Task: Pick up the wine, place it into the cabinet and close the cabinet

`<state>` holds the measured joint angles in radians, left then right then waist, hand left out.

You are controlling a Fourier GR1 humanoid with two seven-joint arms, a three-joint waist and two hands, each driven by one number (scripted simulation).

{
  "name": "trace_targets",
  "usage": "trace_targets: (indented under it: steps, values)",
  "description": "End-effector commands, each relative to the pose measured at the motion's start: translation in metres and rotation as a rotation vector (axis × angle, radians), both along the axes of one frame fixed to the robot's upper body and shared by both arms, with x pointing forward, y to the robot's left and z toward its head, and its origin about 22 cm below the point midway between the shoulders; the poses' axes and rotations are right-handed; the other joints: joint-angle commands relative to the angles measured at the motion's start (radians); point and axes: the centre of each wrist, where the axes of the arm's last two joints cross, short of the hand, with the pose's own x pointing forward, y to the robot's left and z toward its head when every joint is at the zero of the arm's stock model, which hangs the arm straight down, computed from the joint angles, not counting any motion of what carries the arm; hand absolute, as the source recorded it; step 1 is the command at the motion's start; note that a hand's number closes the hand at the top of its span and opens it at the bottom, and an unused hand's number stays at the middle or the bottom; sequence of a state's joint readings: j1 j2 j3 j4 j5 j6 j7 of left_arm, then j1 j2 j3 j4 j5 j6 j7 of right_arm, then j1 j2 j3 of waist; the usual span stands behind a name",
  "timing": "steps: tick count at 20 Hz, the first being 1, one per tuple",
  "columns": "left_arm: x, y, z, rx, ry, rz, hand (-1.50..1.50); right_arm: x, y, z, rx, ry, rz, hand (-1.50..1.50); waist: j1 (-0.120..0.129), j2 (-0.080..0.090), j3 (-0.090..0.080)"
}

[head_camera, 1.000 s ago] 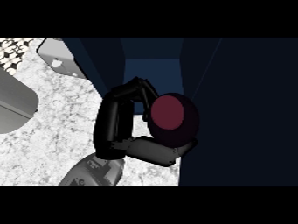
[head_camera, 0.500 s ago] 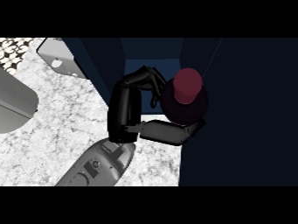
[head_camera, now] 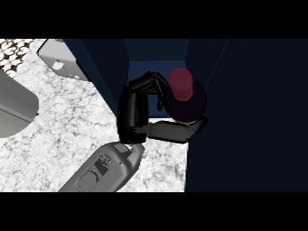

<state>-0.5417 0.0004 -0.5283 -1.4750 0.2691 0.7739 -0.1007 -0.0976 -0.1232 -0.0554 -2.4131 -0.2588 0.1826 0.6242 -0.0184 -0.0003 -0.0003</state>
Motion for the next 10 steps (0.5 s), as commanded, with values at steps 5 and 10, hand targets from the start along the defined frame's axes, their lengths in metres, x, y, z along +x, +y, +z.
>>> trace_targets:
  steps: [5, 10]
  values:
    - [0.012, 0.005, -0.042, 0.092, 0.005, 0.04, 1.5, -0.016, 0.003, 0.016, 0.031, -0.064, 0.044, -1.5, 0.004, 0.001, 0.0]
    - [0.015, 0.003, -0.045, 0.142, -0.008, 0.07, 1.5, -0.038, -0.005, 0.014, 0.037, -0.066, 0.05, -1.5, 0.003, -0.002, 0.001]
